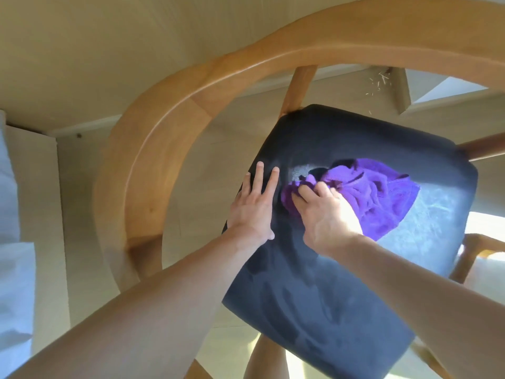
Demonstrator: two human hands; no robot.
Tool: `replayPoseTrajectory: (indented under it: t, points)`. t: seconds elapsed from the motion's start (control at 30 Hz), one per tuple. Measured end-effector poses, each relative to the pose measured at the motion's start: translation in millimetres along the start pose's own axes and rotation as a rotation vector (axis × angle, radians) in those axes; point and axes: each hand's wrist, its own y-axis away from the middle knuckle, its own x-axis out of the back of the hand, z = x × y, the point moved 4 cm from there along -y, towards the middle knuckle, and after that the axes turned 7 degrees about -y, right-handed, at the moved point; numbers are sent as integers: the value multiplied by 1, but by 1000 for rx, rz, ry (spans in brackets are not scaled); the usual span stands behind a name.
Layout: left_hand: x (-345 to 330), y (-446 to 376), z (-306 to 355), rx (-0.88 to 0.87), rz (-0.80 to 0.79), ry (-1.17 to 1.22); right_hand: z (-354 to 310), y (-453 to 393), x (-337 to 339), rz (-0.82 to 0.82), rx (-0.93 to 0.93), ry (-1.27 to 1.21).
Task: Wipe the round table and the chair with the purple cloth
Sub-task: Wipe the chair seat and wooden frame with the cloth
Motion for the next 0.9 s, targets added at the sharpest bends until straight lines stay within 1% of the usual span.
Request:
replayPoseTrajectory:
  t: [0.03,0.07,0.1,0.13,0.2,0.23,0.27,0.3,0.33,0.4,0.43,0.5,0.57,0.6,0.63,0.67,0.7,0.77,0.83,0.9]
  points:
    - [0,2,2,-4,7,-18,5,8,-1,-49,61,13]
    - [-1,5,4,-15,19,-36,13,14,2,-81,77,-10]
    - [-4,10,7,-31,36,-54,22,16,7,-82,50,-59]
    - [-8,15,10,-44,55,-72,33,14,12,-14,-16,-132]
    - [-17,26,16,-46,72,-79,52,4,22,238,-175,-341]
    - [-20,29,18,-27,57,-43,56,-2,24,345,-240,-449]
    - [-21,31,20,3,42,13,53,-6,25,397,-284,-527]
    - [-20,31,21,31,33,65,44,-11,22,372,-303,-561]
    - [-19,30,21,52,32,105,33,-13,14,302,-290,-550]
    - [-18,28,22,64,23,142,7,-8,-3,125,-173,-403]
    - [-18,28,21,59,5,141,-1,-1,-11,66,-101,-298]
    - [-19,30,19,44,-61,106,0,18,-22,5,17,-175]
    - [-18,31,19,23,-98,57,14,37,-28,-59,153,-126]
    - [-16,31,21,14,-102,40,21,46,-26,-63,226,-108]
    - [-16,32,23,7,-104,27,27,51,-21,-12,308,-93]
    - [-17,32,25,5,-102,19,38,53,-19,59,289,-88]
    - [-17,33,26,9,-93,15,53,52,-13,134,222,-115]
    - [-19,35,27,17,-73,7,77,42,1,224,-38,-227]
    - [-22,34,28,12,-73,-2,83,28,13,330,-277,-415]
    - [-22,35,27,9,-83,-10,63,14,18,430,-393,-612]
